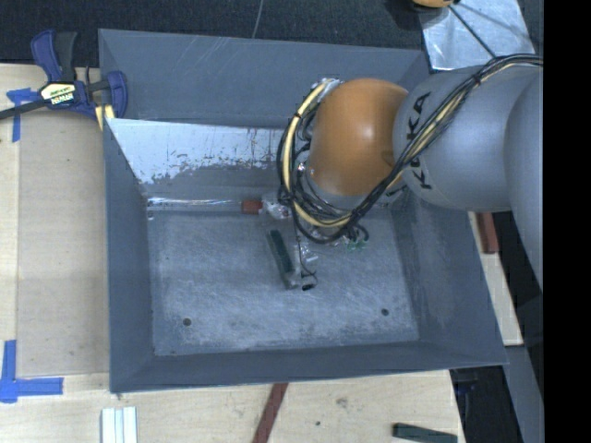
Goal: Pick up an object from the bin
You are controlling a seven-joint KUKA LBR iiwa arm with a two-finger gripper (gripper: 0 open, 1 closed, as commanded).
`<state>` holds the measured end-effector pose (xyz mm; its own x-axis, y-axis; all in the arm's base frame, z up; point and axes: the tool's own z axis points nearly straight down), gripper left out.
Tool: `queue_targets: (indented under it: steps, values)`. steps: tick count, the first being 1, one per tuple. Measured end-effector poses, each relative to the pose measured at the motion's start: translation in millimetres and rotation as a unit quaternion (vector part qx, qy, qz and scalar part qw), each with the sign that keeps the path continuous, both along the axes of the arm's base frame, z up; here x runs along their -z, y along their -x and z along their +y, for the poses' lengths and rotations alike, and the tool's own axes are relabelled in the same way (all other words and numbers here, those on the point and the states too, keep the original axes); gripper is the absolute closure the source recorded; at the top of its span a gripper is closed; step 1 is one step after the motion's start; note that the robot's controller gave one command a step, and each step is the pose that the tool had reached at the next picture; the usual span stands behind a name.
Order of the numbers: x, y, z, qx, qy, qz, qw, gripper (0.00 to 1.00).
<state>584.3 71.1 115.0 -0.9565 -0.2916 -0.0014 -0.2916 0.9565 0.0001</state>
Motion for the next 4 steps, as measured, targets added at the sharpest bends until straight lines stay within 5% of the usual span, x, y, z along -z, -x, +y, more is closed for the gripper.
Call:
queue_targets:
  steps: [1, 2, 3, 4]
  values:
    - [10, -18.2, -1, -0.063, 0.000, -0.0020, 0.9980, 0.00]
    - [42, -15.0, 7, -0.209, 0.000, -0.0014, 0.9778, 1.00]
    - [42, -15.0, 7, -0.209, 0.000, -0.0013, 0.9779, 1.00]
    - [-5, -14.7, 7, -0.209, 0.000, 0.0020, 0.9778, 1.00]
